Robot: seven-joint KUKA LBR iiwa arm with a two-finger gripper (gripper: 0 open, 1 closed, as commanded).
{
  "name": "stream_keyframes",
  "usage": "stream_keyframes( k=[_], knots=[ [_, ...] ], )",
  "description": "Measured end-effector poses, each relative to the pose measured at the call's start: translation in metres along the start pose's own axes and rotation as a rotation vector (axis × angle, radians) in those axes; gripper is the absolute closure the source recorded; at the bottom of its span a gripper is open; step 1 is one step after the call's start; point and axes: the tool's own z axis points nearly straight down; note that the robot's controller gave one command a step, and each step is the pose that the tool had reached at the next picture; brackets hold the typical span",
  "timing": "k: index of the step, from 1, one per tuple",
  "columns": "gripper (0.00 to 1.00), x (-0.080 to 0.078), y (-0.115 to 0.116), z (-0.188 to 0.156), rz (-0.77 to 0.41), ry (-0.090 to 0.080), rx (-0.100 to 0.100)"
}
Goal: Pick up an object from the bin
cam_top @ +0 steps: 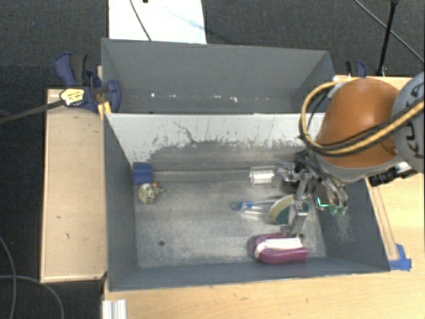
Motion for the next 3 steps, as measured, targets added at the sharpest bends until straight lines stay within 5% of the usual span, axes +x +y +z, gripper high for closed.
stream_keyframes(
  k=[1, 2, 3],
  knots=[
    [0.0, -0.036, -0.079, 0.13, -0.163, -0.004, 0.001],
    [0.0, -0.054, -0.054, 0.127, -0.231, -0.008, 0.001],
    [0.0, -0.054, -0.054, 0.127, -0.229, -0.007, 0.001]
  ],
)
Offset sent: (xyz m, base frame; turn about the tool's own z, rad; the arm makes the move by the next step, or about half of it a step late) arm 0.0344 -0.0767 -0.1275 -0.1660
